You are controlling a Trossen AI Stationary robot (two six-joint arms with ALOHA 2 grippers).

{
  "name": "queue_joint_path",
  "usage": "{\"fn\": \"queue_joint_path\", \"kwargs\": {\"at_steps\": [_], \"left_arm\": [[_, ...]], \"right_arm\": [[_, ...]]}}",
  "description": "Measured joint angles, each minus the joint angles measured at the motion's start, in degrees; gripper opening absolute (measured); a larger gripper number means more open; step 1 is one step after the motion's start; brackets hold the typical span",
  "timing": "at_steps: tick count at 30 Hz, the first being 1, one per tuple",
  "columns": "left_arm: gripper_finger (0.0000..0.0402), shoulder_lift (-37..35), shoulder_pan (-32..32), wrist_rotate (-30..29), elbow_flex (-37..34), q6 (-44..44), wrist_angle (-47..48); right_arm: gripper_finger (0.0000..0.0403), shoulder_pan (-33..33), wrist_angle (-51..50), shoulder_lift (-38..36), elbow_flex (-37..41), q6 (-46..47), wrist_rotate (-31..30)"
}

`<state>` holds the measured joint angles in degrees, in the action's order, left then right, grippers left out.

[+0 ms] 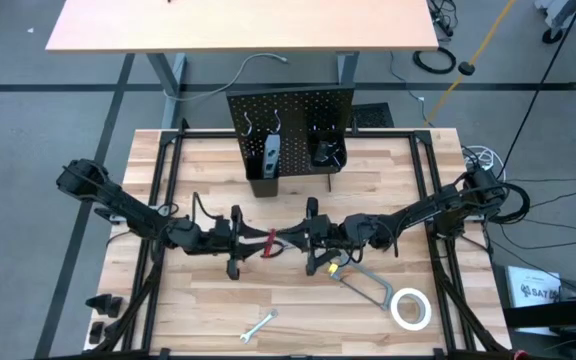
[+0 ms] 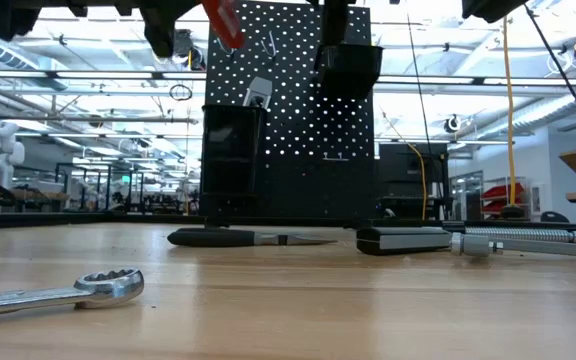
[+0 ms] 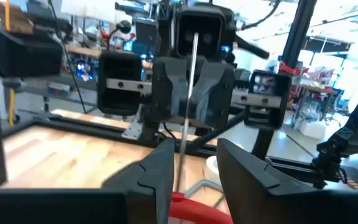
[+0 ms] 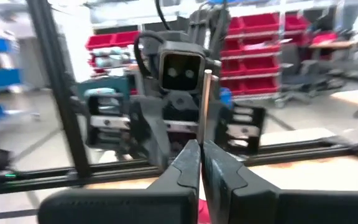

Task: Hang tools onto peg board
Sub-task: Put the allen wrench into the left black bin on the pegboard

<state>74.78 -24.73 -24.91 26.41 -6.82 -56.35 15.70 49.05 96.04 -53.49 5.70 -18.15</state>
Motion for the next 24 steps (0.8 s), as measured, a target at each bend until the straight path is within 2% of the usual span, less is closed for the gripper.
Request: {"fn": "queue_joint_path", "kwargs": {"at_steps": [3, 6, 9, 12, 15, 18, 20, 24], "left_arm": [[0.0127, -4.5, 0.0, -0.1, 0.0, 1.3, 4.8], [0.0127, -9.0, -0.1, 0.0, 0.0, -1.1, 10.9], [0.0127, -11.7, -0.1, 1.8, 0.0, -10.5, 16.7], [0.0127, -10.7, 0.4, 9.8, 0.0, -21.7, 19.3], [0.0128, -6.4, 0.3, 20.9, -0.1, -29.0, 12.8], [0.0128, -0.9, 0.3, 29.2, 0.0, -31.7, -1.0], [0.0128, 1.9, 0.7, 30.9, 0.0, -33.4, -7.8], [0.0128, 5.5, 2.5, 30.7, 0.0, -34.5, -9.0]], "right_arm": [[0.0001, 2.1, 1.1, -1.1, 0.0, -5.8, -5.3], [0.0, 5.2, 2.7, -2.3, 0.0, -15.0, -8.7], [0.0, 8.3, 2.7, -3.3, 0.0, -24.9, -8.5], [0.0, 10.3, 1.3, -4.2, 0.0, -34.7, -4.3], [0.0, 11.5, 0.6, -4.2, 0.0, -42.5, 2.5], [0.0, 11.6, 0.8, -4.2, 0.0, -44.2, 8.9], [0.0, 11.5, 0.9, -4.2, -0.1, -44.4, 10.7], [0.0, 12.1, 1.4, -4.2, -2.0, -44.5, 11.4]]}}
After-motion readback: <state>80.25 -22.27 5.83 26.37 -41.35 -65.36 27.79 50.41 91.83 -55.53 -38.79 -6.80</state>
